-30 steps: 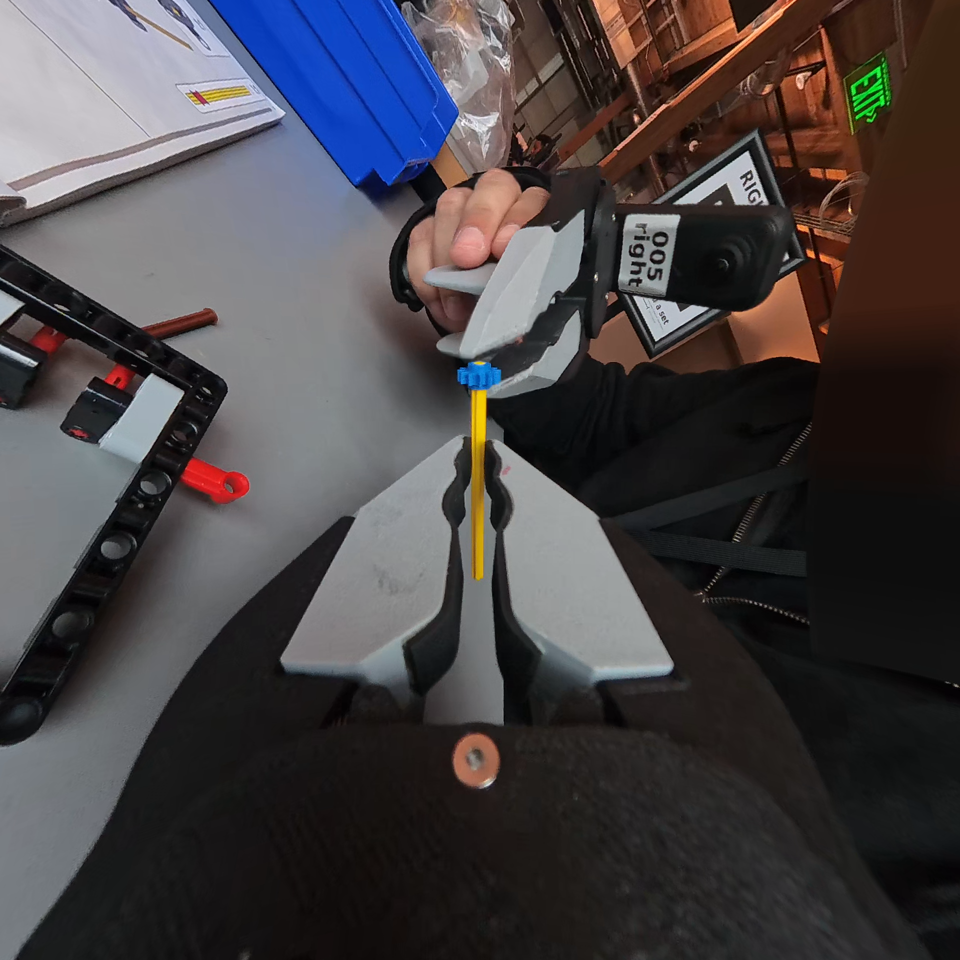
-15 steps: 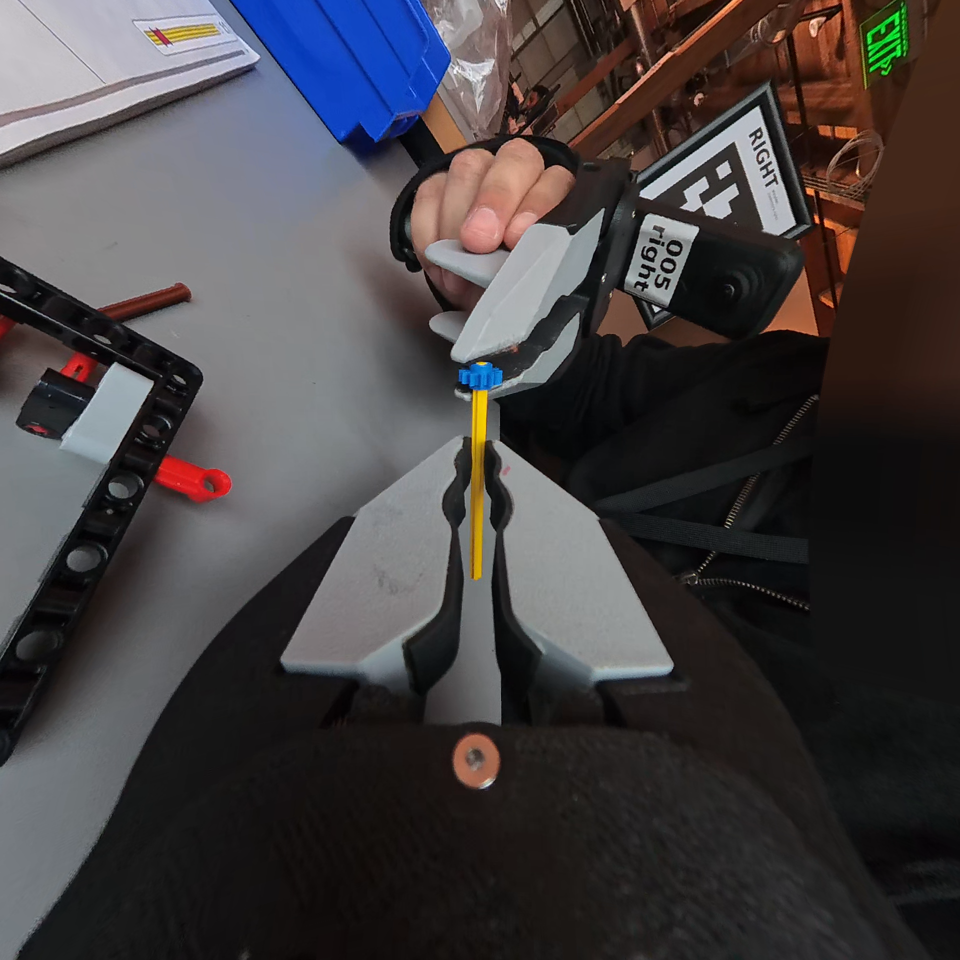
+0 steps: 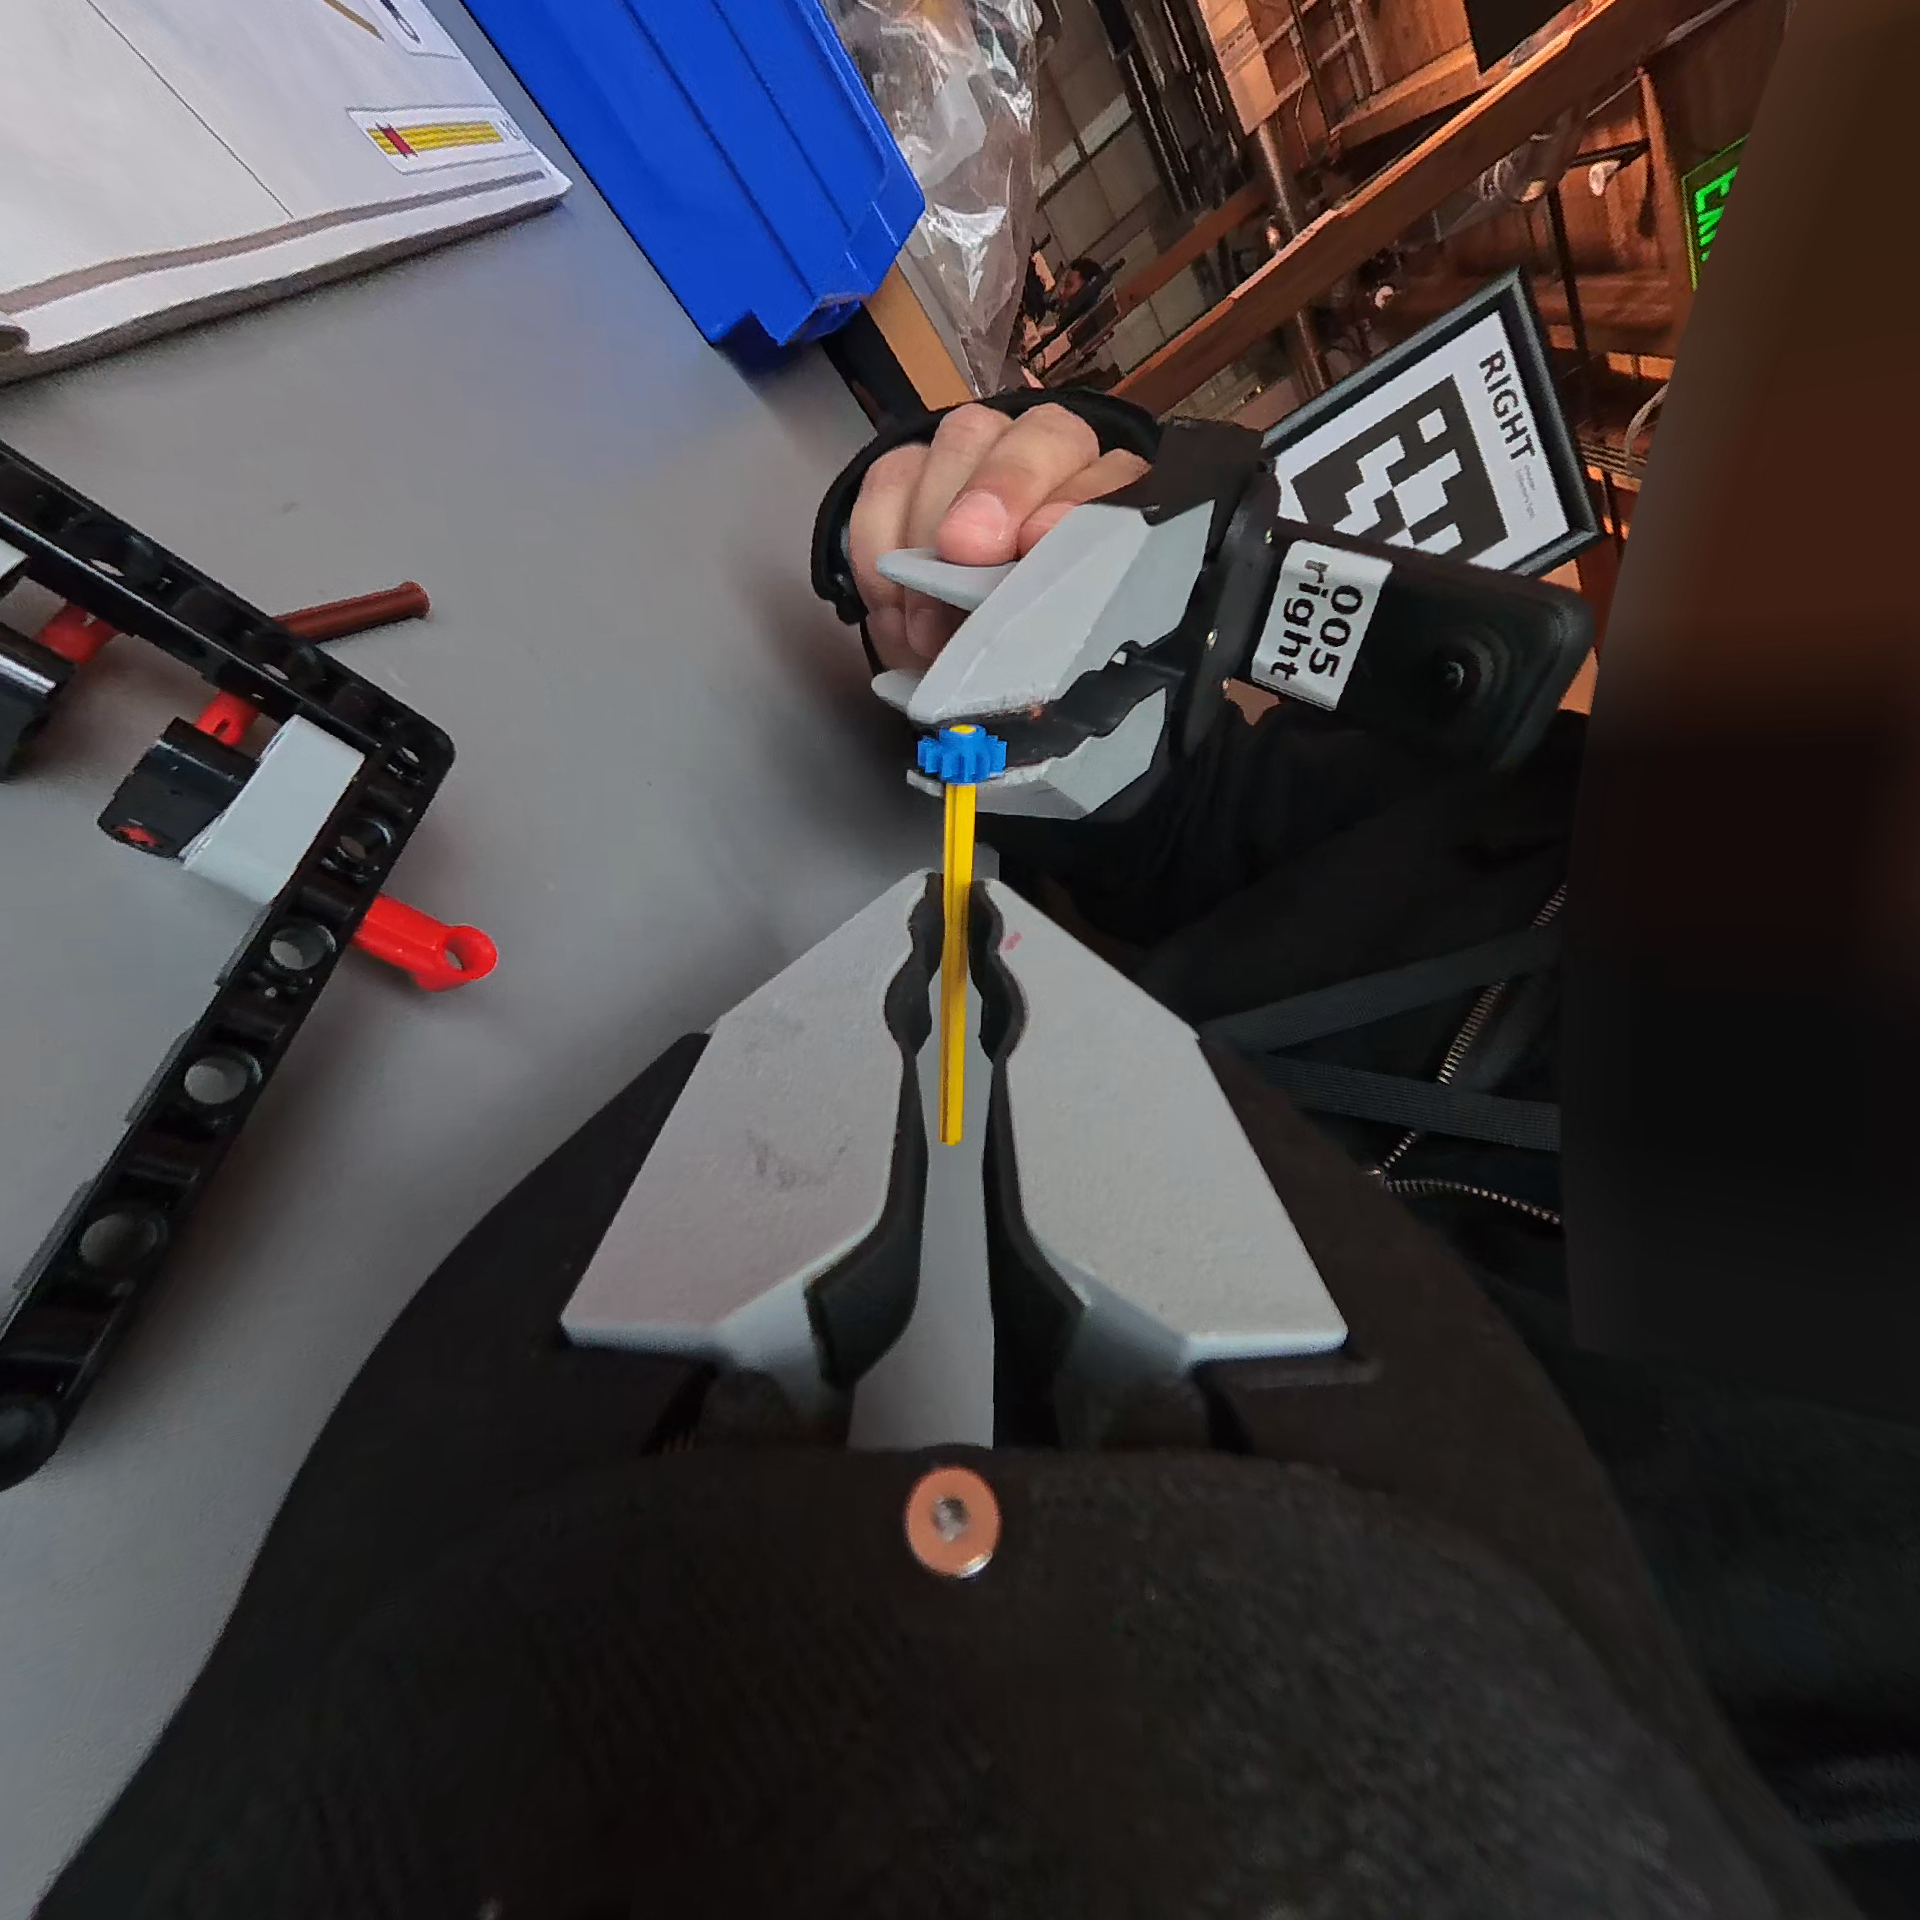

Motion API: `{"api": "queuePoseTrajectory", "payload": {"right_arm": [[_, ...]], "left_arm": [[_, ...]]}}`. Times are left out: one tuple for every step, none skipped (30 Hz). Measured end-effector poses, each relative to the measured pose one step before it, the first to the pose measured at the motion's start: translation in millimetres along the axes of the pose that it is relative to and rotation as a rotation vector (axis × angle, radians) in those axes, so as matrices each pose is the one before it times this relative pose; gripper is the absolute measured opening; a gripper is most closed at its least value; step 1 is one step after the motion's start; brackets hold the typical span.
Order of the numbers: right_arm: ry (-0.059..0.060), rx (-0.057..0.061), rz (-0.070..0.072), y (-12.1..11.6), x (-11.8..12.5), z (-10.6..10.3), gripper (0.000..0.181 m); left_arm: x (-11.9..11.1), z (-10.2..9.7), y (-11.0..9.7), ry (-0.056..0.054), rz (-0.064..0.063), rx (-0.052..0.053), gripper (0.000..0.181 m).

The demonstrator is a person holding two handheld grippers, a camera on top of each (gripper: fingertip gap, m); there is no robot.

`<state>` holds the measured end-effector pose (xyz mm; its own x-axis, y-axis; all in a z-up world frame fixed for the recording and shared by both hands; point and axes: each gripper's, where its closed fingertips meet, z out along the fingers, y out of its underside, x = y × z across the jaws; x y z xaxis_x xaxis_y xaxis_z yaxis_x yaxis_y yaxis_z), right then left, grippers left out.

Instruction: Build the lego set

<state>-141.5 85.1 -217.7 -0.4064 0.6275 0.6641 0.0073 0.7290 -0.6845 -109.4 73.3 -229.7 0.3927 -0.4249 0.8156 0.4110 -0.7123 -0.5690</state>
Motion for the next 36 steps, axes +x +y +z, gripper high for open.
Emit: {"api": "queuePoseTrajectory", "payload": {"right_arm": [[0.0042,-0.0029,0.0060,0.33,0.64,0.68,0.004],[0.0023,-0.0038,0.0055,0.31,0.23,0.58,0.004],[0.0043,-0.0030,0.0044,0.06,0.57,0.21,0.004],[0.0054,-0.0021,0.0043,-0.21,0.64,0.08,0.003],[0.0026,-0.0031,0.0027,0.21,0.22,0.41,0.003],[0.0035,-0.0026,0.0040,0.49,0.60,0.41,0.003],[0.0018,-0.0015,0.0061,0.05,0.41,0.19,0.003],[0.0001,-0.0022,0.0073,0.13,0.33,0.36,0.003],[0.0021,-0.0011,0.0056,0.13,0.36,0.28,0.003],[0.0033,-0.0020,0.0029,0.12,0.40,0.22,0.003],[0.0020,0.0001,0.0044,-0.31,0.30,0.07,0.002],[-0.0003,-0.0006,0.0045,-0.01,0.08,0.10,0.003],[0.0008,0.0001,0.0040,0.11,0.47,0.07,0.002],[-0.0002,0.0004,0.0052,0.06,0.25,0.10,0.002],[-0.0004,-0.0001,0.0045,0.13,0.27,0.06,0.002],[0.0005,0.0004,0.0041,0.13,0.49,0.07,0.002],[-0.0009,0.0005,0.0083,0.36,0.62,0.07,0.003],[-0.0030,0.0017,0.0133,0.42,0.72,0.08,0.002],[-0.0043,0.0042,0.0173,0.02,0.63,-0.01,0.002],[-0.0103,0.0076,0.0195,-0.40,-0.11,0.43,0.002],[-0.0176,0.0114,0.0246,-0.45,-0.69,0.68,0.002],[-0.0209,0.0123,0.0298,-0.08,-0.67,0.22,0.002],[-0.0117,0.0123,0.0250,-0.73,-0.09,-0.28,0.003],[-0.0001,0.0053,0.0022,-0.40,0.24,-0.24,0.002],[0.0070,-0.0036,-0.0182,0.84,0.42,0.08,0.000],[0.0088,-0.0009,-0.0249,0.12,-0.07,0.02,0.000],[0.0114,0.0019,-0.0283,-0.79,0.02,-0.27,0.000],[0.0094,-0.0025,-0.0242,-0.25,-0.08,-0.15,0.000],[-0.0032,0.0002,-0.0091,-0.11,-1.25,0.10,0.002],[-0.0224,0.0079,0.0057,-1.00,-3.34,-0.12,0.009],[-0.0226,0.0084,0.0116,-0.62,-2.76,-0.68,0.017],[-0.0115,0.0078,0.0121,0.06,-0.48,-1.20,0.019],[-0.0127,0.0144,0.0173,-0.61,0.36,-1.81,0.016],[-0.0206,0.0249,0.0311,-2.11,0.08,-2.13,0.014],[-0.0239,0.0282,0.0441,-2.90,0.20,-1.87,0.014],[-0.0225,0.0212,0.0483,-2.21,0.64,-1.13,0.017]], "left_arm": [[-0.26,-0.46,-0.61,-0.0001,-0.0026,0.0047,0.003],[-0.28,-0.35,-0.34,-0.0013,-0.0012,0.0024,0.003],[0.03,-0.30,-0.69,0.0011,-0.0009,0.0051,0.003],[0.29,-0.31,-0.51,0.0035,-0.0022,0.0031,0.003],[-0.34,-0.15,-0.17,-0.0013,-0.0017,0.0011,0.003],[-0.30,-0.29,-0.79,-0.0016,-0.0004,0.0053,0.003],[0.01,-0.15,-0.50,0.0011,-0.0006,0.0032,0.003],[-0.21,-0.10,-0.25,-0.0013,-0.0001,0.0017,0.003],[-0.23,-0.11,-0.40,-0.0021,0.0008,0.0033,0.003],[-0.08,-0.29,-0.49,-0.0009,0.0007,0.0039,0.003],[0.22,-0.22,-0.19,0.0011,0.0009,0.0018,0.003],[-0.18,0.05,-0.14,-0.0024,0.0018,0.0015,0.003],[-0.12,-0.19,-0.50,-0.0012,0.0012,0.0042,0.003],[0.02,-0.16,-0.27,0.0008,-0.0010,0.0019,0.003],[-0.07,-0.15,-0.29,-0.0010,0.0003,0.0020,0.003],[-0.13,-0.22,-0.45,-0.0013,0.0011,0.0038,0.003],[-0.23,-0.08,-0.10,-0.0027,0.0014,0.0009,0.003],[-0.25,0.05,0.14,-0.0039,0.0028,0.0002,0.003],[-0.13,-0.01,-0.28,-0.0030,0.0035,0.0026,0.003],[0.11,-0.12,-0.13,-0.0030,0.0076,0.0019,0.003],[0.03,0.00,0.50,-0.0074,0.0111,-0.0001,0.003],[-0.11,-0.21,0.13,-0.0057,0.0068,0.0022,0.003],[0.53,-0.19,-0.33,0.0042,0.0001,0.0023,0.003],[0.03,-0.14,-0.79,0.0021,-0.0017,0.0037,0.003],[-0.60,0.09,-0.26,-0.0050,-0.0003,0.0014,0.003],[0.17,0.30,0.57,0.0000,0.0022,-0.0039,0.003],[0.65,0.01,0.16,0.0025,0.0032,-0.0010,0.003],[0.04,-0.16,0.01,0.0010,-0.0010,-0.0002,0.003],[0.31,-0.24,-0.10,0.0017,0.0002,0.0006,0.003],[0.49,-0.53,-0.55,-0.0003,0.0073,0.0014,0.003],[0.37,-1.19,-0.50,-0.0070,0.0187,-0.0012,0.003],[-0.09,-1.85,0.33,-0.0143,0.0244,-0.0103,0.003],[-1.58,-2.47,0.20,-0.0288,0.0309,-0.0122,0.003],[-2.42,-2.88,-0.01,-0.0376,0.0426,-0.0123,0.003],[-2.91,-2.85,-0.20,-0.0430,0.0551,-0.0128,0.003],[-3.34,-2.58,0.25,-0.0498,0.0748,-0.0162,0.003]]}}
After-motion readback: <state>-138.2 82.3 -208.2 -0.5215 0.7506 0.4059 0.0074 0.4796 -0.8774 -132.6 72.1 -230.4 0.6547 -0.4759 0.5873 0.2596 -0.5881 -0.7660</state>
